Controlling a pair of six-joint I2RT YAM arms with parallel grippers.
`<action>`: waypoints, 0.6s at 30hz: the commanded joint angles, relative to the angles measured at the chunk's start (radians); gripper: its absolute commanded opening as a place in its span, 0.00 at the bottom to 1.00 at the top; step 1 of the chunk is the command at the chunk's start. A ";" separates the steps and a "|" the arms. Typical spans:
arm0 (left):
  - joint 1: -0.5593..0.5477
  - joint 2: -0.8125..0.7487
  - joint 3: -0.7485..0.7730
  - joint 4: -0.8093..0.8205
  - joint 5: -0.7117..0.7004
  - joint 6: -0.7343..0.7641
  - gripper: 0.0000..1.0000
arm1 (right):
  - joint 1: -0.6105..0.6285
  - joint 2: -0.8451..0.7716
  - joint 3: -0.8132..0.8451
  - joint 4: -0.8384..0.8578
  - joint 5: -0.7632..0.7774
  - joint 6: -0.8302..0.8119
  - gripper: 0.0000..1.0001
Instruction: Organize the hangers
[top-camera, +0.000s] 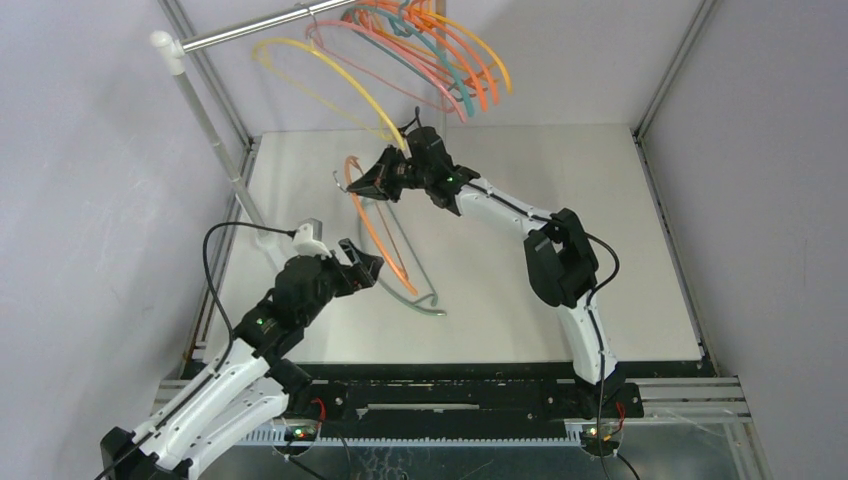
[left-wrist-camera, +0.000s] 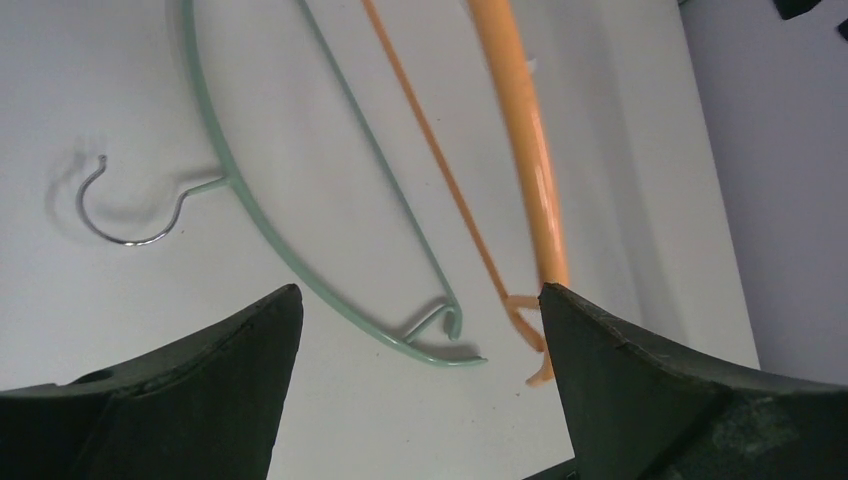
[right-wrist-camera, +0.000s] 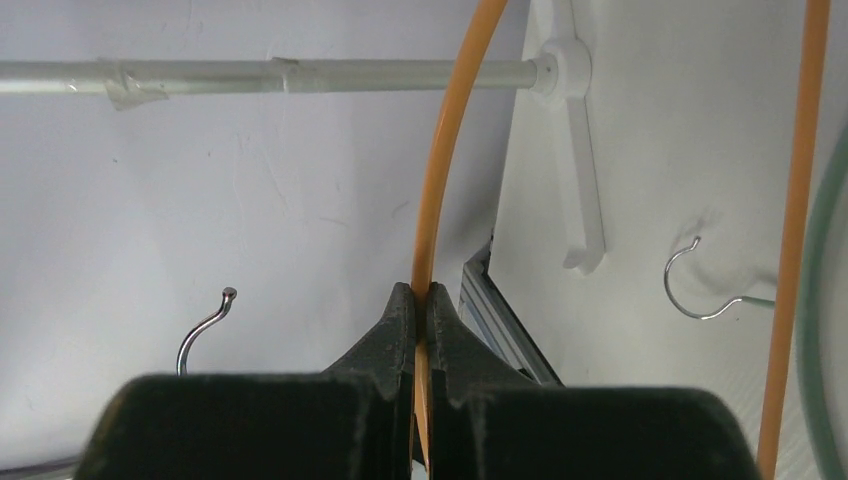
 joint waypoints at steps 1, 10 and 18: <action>-0.007 0.011 0.096 0.097 0.060 0.013 0.93 | 0.008 -0.019 0.036 0.030 -0.008 -0.013 0.00; -0.007 -0.048 0.130 0.034 0.124 0.030 0.93 | 0.000 0.018 0.064 -0.019 0.015 -0.082 0.00; -0.007 0.097 0.133 0.128 0.172 0.020 0.92 | 0.035 0.024 0.141 -0.112 0.015 -0.186 0.00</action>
